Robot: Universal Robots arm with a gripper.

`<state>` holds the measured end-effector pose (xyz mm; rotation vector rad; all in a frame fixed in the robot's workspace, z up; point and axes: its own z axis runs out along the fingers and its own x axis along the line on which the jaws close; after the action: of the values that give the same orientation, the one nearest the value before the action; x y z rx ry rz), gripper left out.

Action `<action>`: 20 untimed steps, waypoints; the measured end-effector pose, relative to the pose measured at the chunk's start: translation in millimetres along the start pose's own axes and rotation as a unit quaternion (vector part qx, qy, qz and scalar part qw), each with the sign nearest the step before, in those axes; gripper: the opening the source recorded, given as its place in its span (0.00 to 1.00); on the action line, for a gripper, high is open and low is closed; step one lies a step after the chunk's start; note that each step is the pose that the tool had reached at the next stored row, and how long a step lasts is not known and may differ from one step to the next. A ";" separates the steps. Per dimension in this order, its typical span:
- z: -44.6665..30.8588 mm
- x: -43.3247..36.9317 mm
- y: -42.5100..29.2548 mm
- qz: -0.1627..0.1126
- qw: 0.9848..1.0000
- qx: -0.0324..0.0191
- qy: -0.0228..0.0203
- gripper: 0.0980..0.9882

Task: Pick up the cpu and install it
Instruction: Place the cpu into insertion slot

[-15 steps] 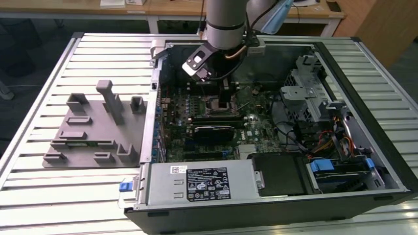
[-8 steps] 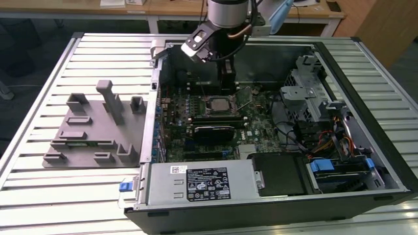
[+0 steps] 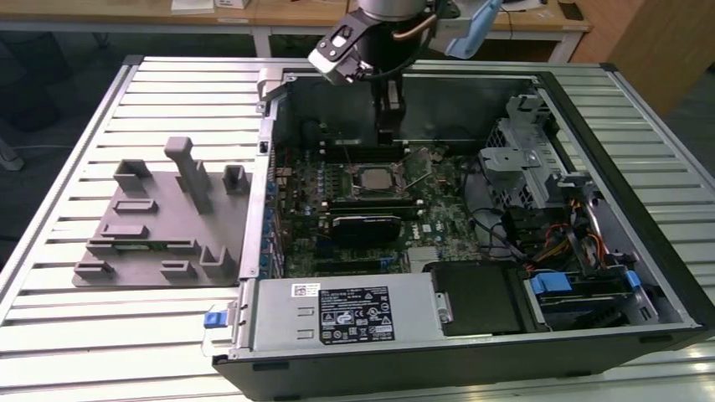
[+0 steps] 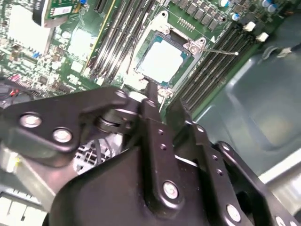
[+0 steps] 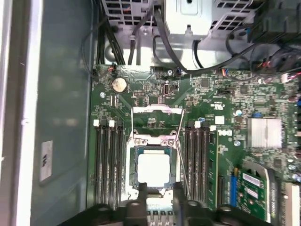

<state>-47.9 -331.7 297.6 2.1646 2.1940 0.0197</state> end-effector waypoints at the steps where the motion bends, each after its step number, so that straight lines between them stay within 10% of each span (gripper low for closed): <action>1: -4.1 -0.1 0.2 0.000 1.000 0.000 0.000 0.29; 10: -37.6 -1.3 1.9 0.000 1.000 0.000 0.000 0.01; 20: -29.7 -1.4 1.5 0.000 1.000 0.000 0.000 0.01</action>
<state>-48.0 -332.2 327.3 2.1646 2.1938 0.0198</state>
